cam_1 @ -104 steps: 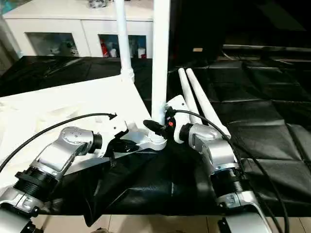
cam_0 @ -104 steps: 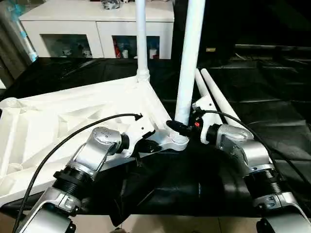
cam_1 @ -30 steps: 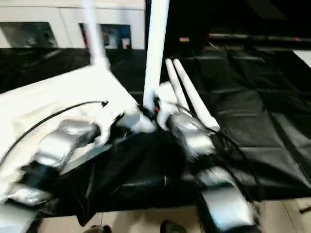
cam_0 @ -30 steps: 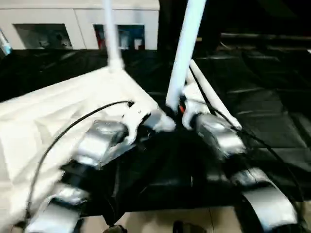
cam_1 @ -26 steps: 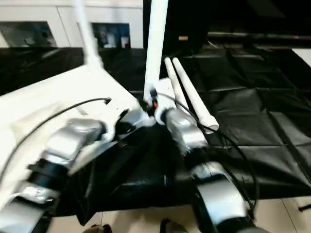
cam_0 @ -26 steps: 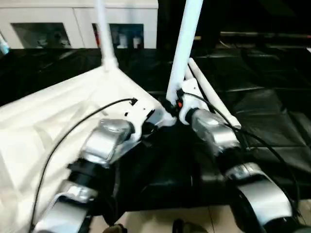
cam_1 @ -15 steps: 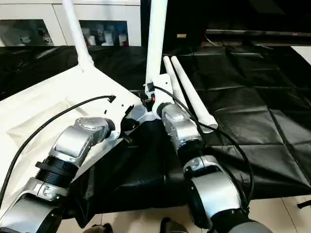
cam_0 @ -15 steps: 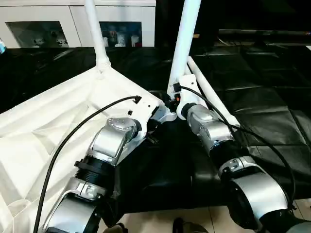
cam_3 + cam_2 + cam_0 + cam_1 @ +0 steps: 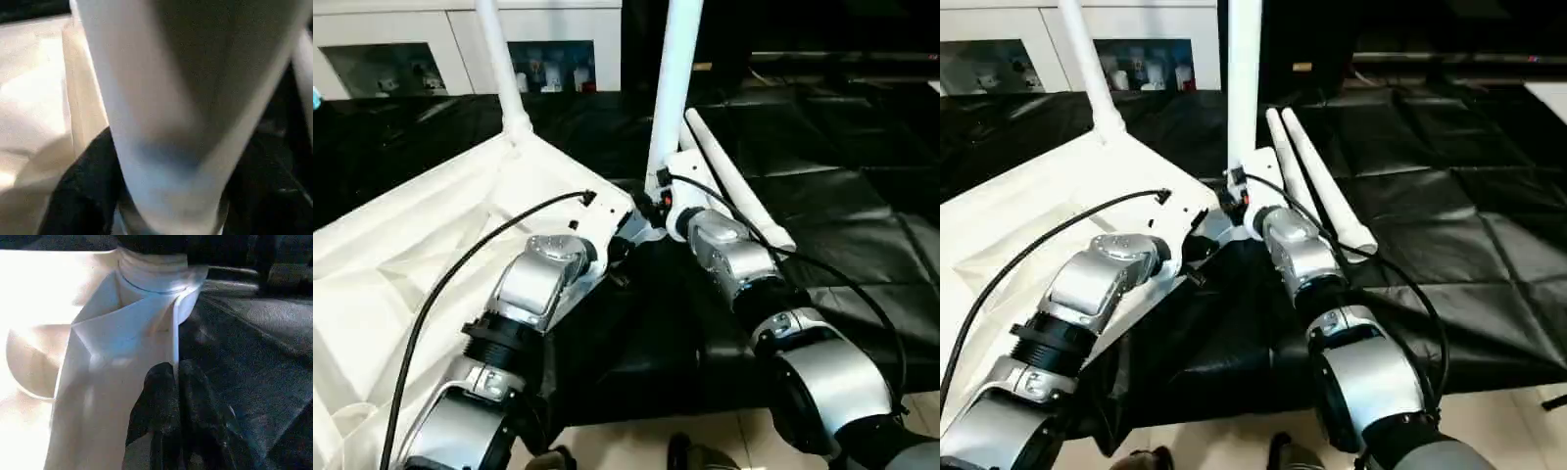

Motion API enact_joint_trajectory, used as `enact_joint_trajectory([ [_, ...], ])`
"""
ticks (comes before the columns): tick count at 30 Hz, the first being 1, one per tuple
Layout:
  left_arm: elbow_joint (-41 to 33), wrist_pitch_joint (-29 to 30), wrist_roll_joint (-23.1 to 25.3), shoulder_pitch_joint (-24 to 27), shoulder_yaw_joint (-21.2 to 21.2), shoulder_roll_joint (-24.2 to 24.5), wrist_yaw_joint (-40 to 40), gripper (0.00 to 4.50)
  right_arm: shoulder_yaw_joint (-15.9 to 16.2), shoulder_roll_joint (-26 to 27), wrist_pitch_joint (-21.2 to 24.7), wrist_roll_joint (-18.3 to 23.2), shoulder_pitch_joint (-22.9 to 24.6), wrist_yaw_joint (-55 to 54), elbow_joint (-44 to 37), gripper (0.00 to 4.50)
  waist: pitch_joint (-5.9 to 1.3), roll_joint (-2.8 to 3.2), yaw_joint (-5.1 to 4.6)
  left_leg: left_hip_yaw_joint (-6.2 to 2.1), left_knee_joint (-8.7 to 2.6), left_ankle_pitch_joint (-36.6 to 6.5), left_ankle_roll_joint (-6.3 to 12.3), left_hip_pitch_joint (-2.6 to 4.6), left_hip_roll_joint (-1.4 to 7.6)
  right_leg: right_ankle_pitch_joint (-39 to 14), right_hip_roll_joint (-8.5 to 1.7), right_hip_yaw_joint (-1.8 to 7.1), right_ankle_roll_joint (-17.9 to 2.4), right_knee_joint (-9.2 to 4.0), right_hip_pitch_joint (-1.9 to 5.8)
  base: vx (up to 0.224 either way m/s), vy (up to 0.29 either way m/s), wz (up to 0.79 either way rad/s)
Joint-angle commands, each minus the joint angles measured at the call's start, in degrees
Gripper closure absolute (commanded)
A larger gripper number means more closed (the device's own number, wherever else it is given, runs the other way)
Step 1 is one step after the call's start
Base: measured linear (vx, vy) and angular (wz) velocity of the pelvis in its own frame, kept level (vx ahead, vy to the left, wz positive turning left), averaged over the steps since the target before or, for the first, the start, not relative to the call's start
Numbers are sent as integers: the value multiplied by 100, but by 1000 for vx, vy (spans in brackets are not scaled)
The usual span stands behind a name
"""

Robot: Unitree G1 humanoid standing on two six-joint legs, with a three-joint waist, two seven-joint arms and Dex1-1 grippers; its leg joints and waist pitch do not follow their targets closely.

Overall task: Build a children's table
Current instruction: Insert table leg to table base

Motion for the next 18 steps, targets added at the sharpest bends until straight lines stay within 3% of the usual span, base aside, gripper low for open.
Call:
enact_joint_trajectory([
  [1, -158, -354, -56, -71, 9, 126, -155, 450, 29, 13, 239, -36, 349, 259, 509, 121, -370, 79, 3, -114, -420, -3325, -7, 151, 176, -3544, -374, 164, -541, -489, 123, 0, 0, 0],
  [2, -159, -354, -56, -71, 9, 127, -156, 450, 28, 12, 238, -36, 349, 260, 509, 108, -382, 73, 11, -101, -419, -3220, 6, 138, 182, -3402, -380, 186, -621, -470, 128, 0, 0, 0],
  [5, -231, -524, -132, 28, -64, 261, -437, 450, 46, -119, 94, -49, 399, 735, 317, 77, -487, 48, 77, 2, -382, -2183, 117, 17, 200, -2191, -372, 299, -1185, -271, 209, 0, 0, 0],
  [7, -233, -619, -148, 85, -92, 342, -562, 450, 139, -224, 12, -60, 489, 1132, 131, 66, -546, 12, 118, 43, -322, -1725, 255, -34, 192, -1905, -375, 329, -1297, -197, 269, 0, 0, 0],
  [9, -259, -802, -235, 181, -122, 465, -832, 450, 305, -437, -166, -113, 665, 1696, -149, 66, -575, 34, 148, 68, -288, -1586, 320, -35, 217, -1843, -359, 343, -1387, -143, 255, 0, 0, 0],
  [10, -283, -820, -260, 211, -126, 499, -900, 450, 333, -500, -204, -103, 723, 1847, -241, 66, -593, 12, 185, 77, -256, -1551, 337, -37, 209, -1885, -354, 345, -1379, -122, 263, 0, 0, 0],
  [12, -315, -1009, -300, 262, -173, 590, -1107, 450, 329, -643, -239, -13, 847, 2193, -481, 66, -655, 21, 237, 118, -205, -1274, 399, -6, 215, -1490, -344, 365, -1492, -63, 267, 33, -14, 3],
  [14, -382, -1122, -361, 345, -234, 726, -1363, 450, 298, -807, -228, 94, 995, 2560, -792, 66, -730, 24, 255, 140, -126, -644, 558, -46, 197, -475, -296, 369, -1783, 110, 316, 66, -33, 4],
  [18, -540, -1439, -502, 508, -390, 1026, -2054, 450, 313, -1286, -170, 236, 1341, 3254, -1550, 66, -822, 24, 316, 147, -28, -16, 940, -59, 171, 560, -258, 353, -2012, 243, 359, 13, -8, 0],
])
